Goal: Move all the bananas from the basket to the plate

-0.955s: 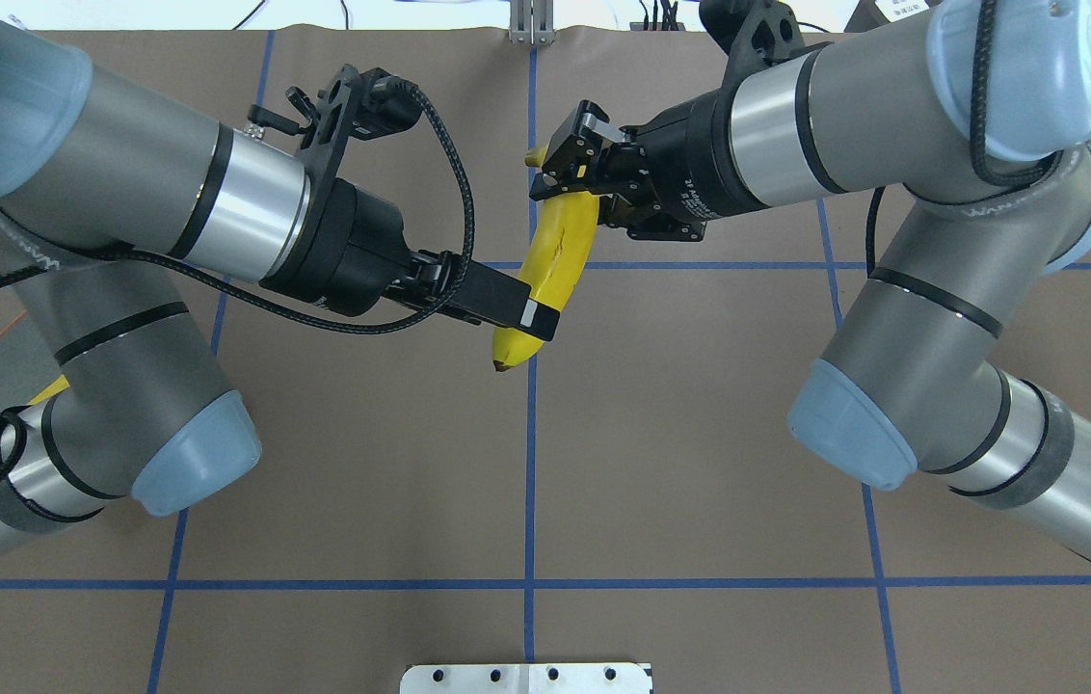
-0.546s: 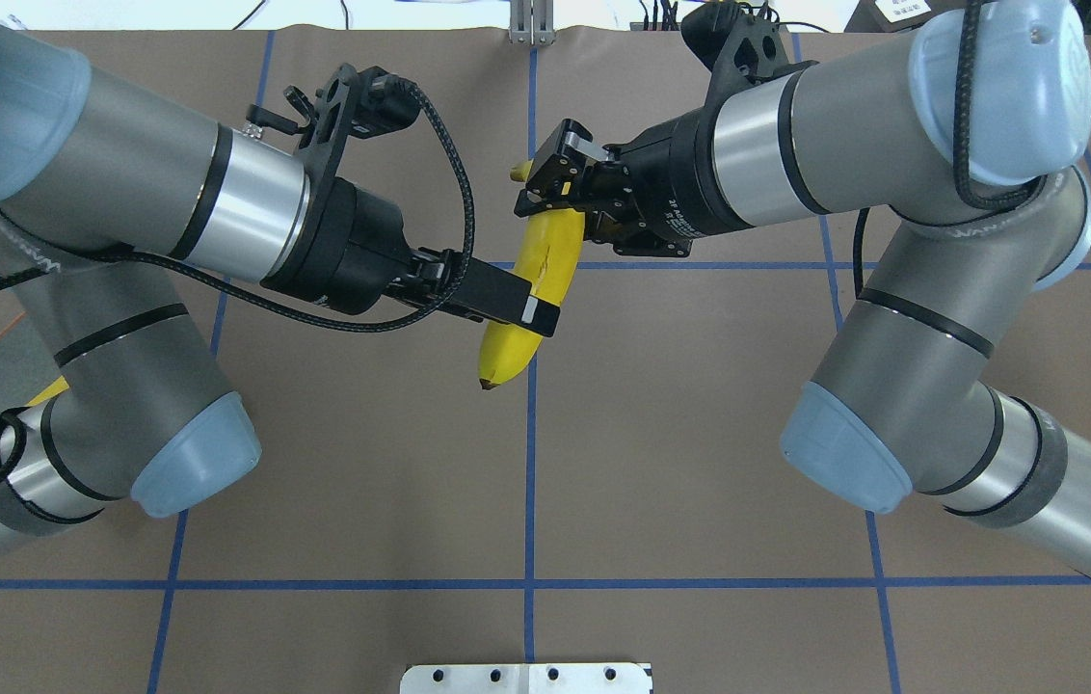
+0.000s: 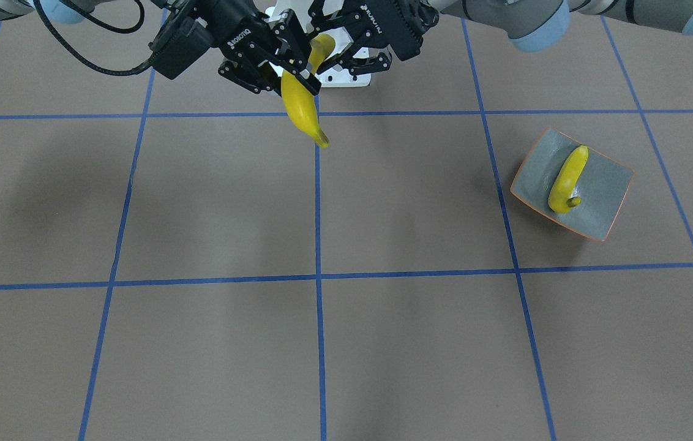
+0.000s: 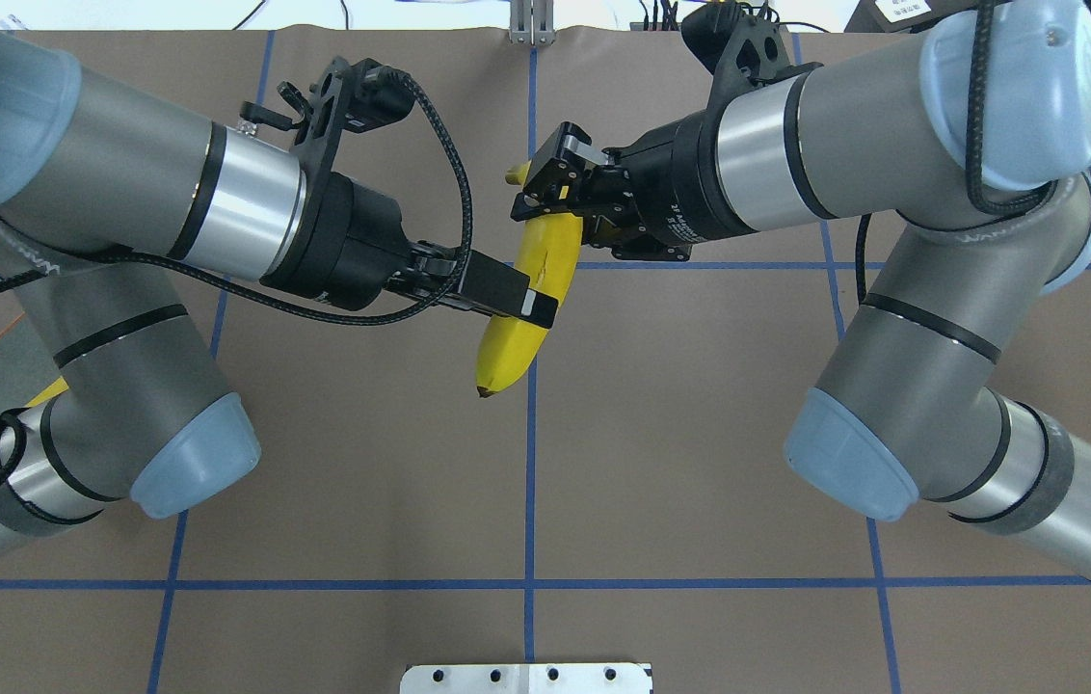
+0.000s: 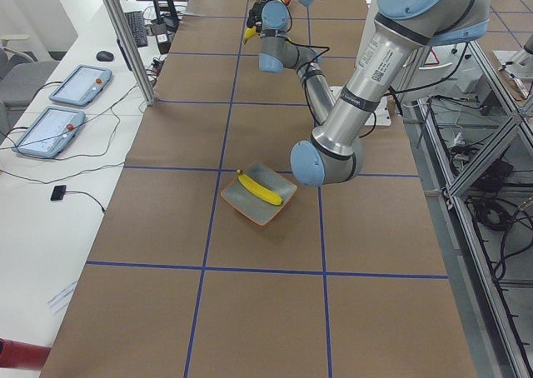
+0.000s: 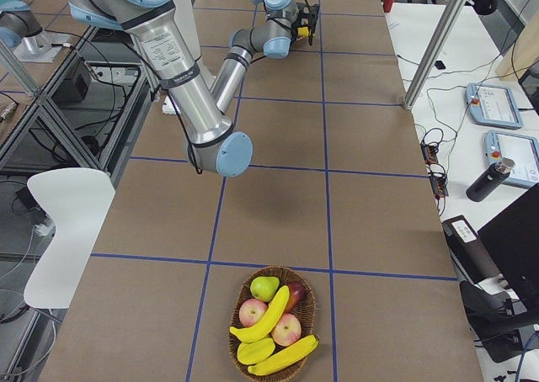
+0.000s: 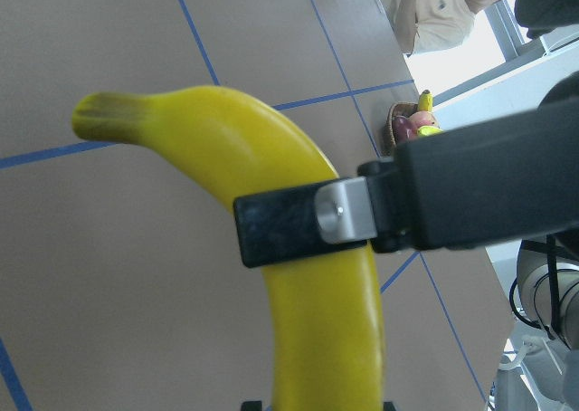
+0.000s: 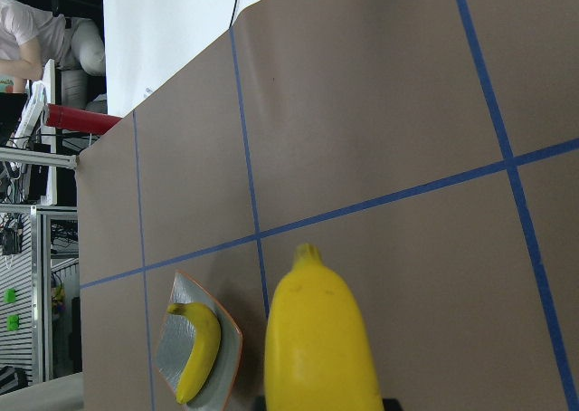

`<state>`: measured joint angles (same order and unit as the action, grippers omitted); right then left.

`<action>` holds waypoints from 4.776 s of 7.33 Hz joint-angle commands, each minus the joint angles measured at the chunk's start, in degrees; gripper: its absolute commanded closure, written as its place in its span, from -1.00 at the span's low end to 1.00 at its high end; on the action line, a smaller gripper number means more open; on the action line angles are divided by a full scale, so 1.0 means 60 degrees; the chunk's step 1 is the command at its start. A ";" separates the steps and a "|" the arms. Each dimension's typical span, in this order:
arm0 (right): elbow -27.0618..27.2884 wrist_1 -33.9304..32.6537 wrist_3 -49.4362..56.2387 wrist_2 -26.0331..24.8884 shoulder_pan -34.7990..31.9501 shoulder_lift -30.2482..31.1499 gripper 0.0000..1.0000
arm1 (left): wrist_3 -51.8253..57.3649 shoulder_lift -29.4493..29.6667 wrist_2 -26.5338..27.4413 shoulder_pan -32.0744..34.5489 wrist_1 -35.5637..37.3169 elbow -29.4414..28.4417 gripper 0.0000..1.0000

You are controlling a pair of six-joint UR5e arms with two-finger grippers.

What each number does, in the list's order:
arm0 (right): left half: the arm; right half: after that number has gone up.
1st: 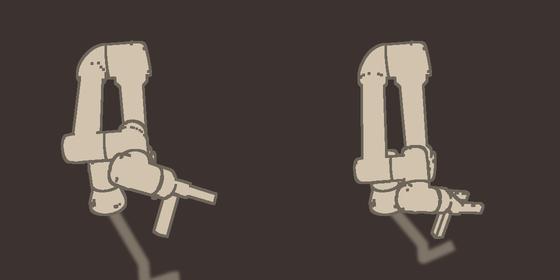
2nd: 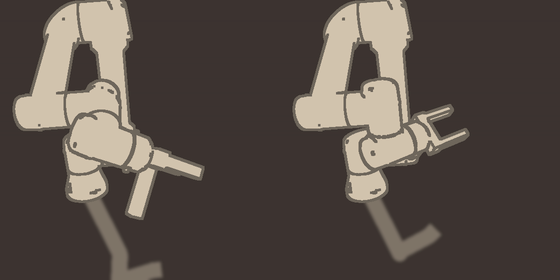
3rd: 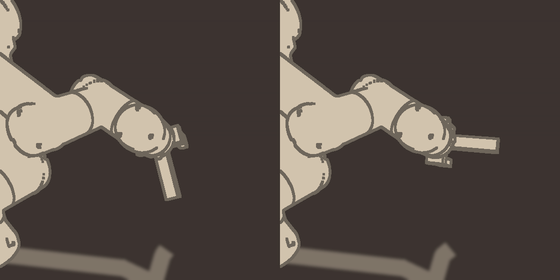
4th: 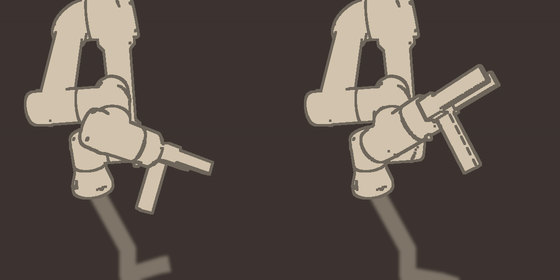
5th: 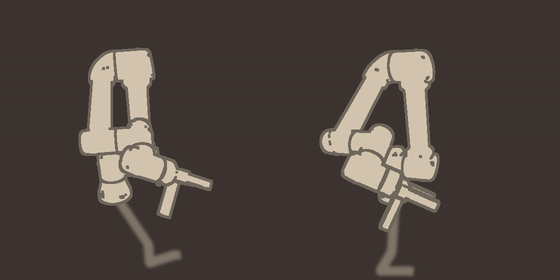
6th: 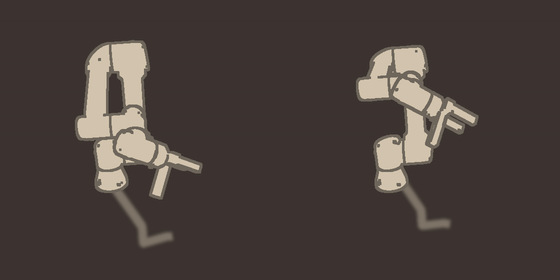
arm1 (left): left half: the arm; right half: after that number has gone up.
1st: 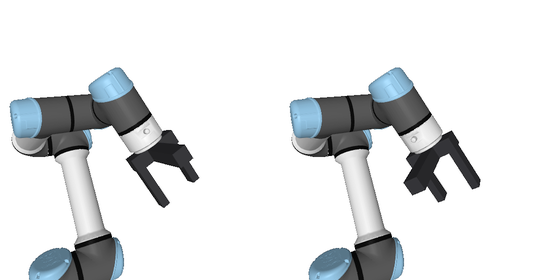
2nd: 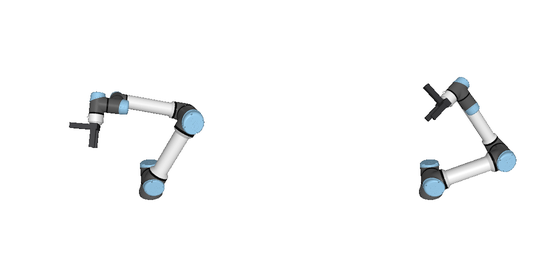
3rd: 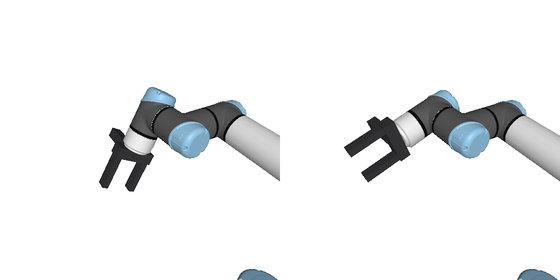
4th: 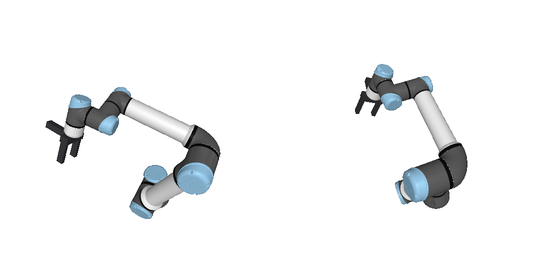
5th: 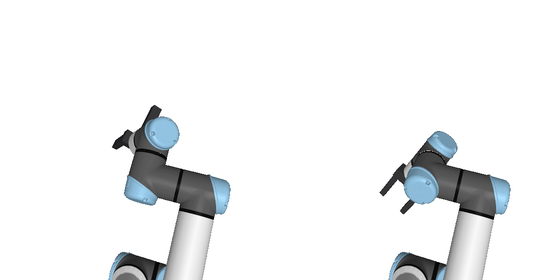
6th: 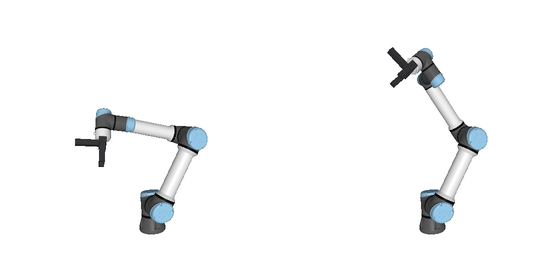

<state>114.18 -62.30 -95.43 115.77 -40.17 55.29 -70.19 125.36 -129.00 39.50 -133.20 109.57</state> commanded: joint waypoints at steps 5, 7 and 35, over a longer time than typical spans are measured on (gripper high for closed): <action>-0.0032 -0.0031 0.0304 -0.0267 -0.0860 0.0129 -1.00 | -0.0824 -0.0528 -0.0048 0.0037 0.0066 0.0151 1.00; -0.0090 -0.0046 0.1278 0.1103 -0.2043 0.1194 -1.00 | -0.0739 -0.2251 -0.0005 0.0590 0.0125 0.0532 1.00; -0.6814 0.0042 1.9941 0.3832 -0.9255 0.6014 -1.00 | 0.9516 -0.6625 0.0274 0.2103 0.0931 0.0709 -1.00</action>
<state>74.16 -62.13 17.33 137.38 -93.92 87.88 -13.08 85.50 -127.32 52.09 -127.65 113.98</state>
